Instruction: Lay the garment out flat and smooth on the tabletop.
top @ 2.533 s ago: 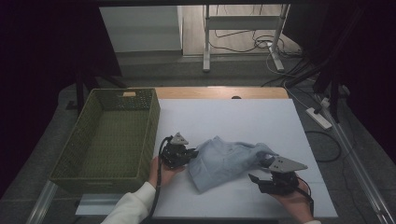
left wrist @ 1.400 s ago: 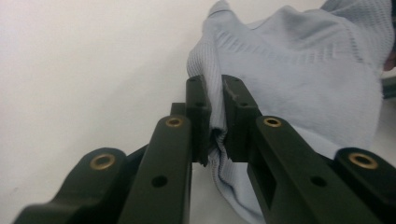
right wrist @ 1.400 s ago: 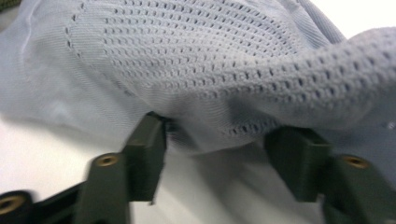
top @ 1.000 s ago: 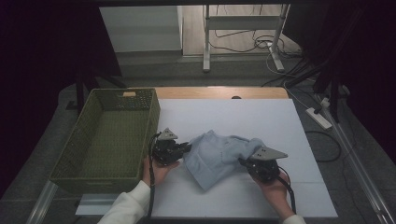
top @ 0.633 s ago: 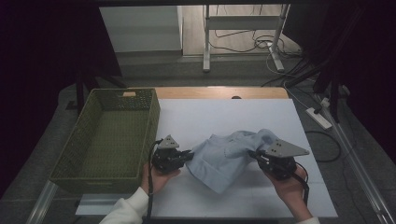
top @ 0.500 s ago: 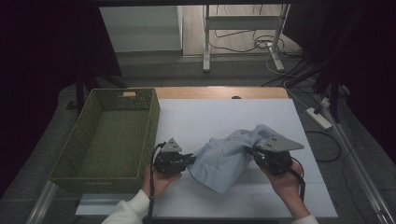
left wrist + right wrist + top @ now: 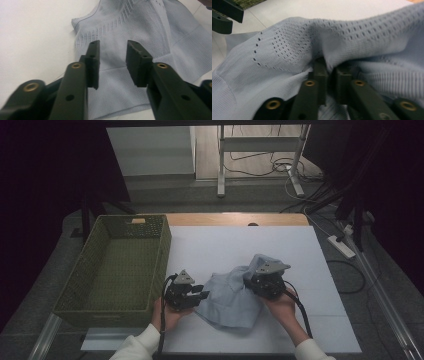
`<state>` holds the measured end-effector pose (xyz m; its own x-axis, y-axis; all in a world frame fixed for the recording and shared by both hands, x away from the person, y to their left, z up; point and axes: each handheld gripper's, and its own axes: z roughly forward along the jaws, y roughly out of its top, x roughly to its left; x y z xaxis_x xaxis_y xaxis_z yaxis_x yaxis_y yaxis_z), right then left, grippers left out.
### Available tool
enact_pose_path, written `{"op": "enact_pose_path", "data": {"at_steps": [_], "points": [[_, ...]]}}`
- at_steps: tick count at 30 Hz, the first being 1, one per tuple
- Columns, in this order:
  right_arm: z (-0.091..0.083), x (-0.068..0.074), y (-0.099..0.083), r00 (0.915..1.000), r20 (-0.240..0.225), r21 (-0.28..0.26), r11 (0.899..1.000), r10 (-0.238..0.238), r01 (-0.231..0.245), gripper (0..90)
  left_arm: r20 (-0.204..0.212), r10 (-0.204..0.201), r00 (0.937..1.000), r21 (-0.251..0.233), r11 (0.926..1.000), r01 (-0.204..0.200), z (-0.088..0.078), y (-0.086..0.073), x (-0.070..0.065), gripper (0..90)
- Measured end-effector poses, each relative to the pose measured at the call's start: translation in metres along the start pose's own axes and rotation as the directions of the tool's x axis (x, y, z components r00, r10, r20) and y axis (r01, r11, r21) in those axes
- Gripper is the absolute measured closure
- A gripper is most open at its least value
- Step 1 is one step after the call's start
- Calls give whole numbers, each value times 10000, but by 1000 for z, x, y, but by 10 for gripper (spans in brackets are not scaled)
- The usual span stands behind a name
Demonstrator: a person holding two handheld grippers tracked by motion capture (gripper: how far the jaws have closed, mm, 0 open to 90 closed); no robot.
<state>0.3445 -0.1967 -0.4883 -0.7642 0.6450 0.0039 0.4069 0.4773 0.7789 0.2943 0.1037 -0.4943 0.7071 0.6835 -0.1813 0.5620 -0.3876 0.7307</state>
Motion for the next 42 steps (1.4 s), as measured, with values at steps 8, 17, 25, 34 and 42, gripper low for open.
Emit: {"op": "enact_pose_path", "data": {"at_steps": [8,17,25,34,42], "points": [[-48,8,-10,9998,127,-594,9981,162,-154,493,-139,113,9998,-24,9999,-114,0,2,1,408],[-75,10,-53,9968,534,-122,9981,603,-597,405,-24,222,9998,-224,9995,-223,0,7,1,366],[-73,27,-58,9996,239,33,9999,149,-150,341,-53,174,9998,-318,9993,-175,-1,8,2,352],[-55,34,-55,9996,49,405,9988,-287,285,289,-35,77,10000,-425,9991,-78,-3,9,5,340],[-27,38,-53,9968,457,1171,9913,-651,594,283,-38,25,10000,-460,9989,-27,-5,9,7,333]]}}
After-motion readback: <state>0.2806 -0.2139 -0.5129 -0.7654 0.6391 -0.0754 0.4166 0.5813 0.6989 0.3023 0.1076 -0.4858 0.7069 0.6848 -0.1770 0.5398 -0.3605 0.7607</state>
